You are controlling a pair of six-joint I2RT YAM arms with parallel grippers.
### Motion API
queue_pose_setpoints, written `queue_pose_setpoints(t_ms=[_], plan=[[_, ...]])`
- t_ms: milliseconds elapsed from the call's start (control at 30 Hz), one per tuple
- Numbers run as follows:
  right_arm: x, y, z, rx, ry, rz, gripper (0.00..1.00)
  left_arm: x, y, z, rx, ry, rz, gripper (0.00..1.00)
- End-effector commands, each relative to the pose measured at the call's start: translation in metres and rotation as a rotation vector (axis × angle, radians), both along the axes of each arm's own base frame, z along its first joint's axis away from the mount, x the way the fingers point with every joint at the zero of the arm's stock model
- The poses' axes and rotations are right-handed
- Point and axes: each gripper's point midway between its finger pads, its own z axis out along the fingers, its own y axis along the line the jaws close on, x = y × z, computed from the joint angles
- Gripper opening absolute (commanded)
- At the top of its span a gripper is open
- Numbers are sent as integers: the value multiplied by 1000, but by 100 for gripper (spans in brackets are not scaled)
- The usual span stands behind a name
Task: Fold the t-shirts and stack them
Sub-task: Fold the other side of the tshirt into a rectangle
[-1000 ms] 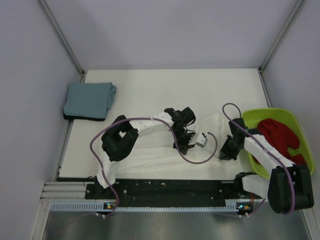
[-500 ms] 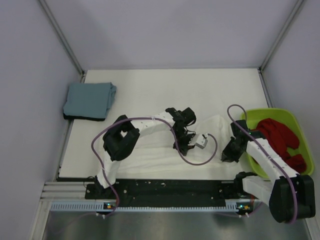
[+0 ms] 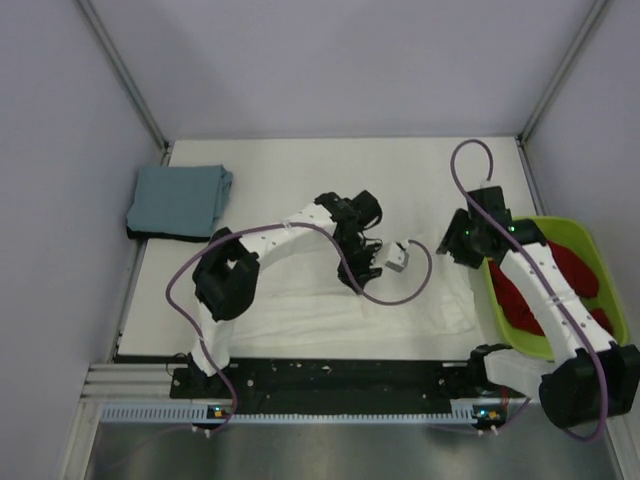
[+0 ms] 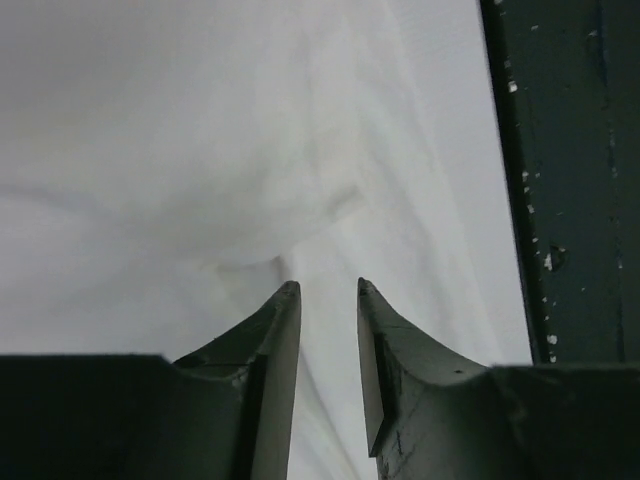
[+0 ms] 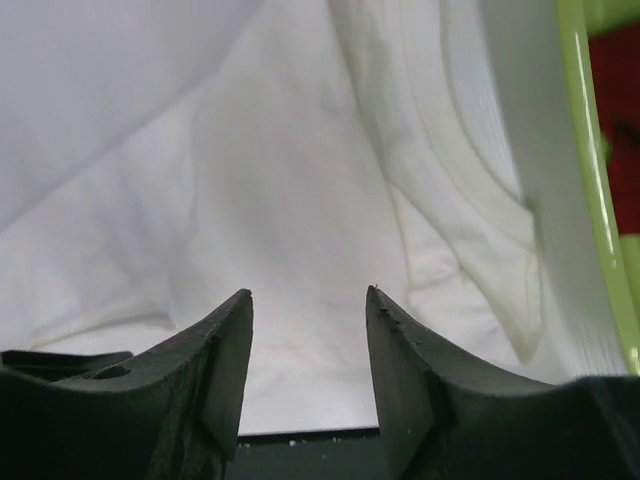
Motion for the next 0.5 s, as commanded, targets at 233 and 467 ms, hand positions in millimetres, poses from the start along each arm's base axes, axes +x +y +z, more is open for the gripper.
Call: queue_pose_setpoints(t_ms=[233, 467], plan=[[115, -17, -62, -235, 28, 127, 57, 167, 184, -18, 189, -206, 898, 28], [127, -16, -103, -162, 54, 106, 36, 139, 253, -62, 296, -202, 1027, 28]])
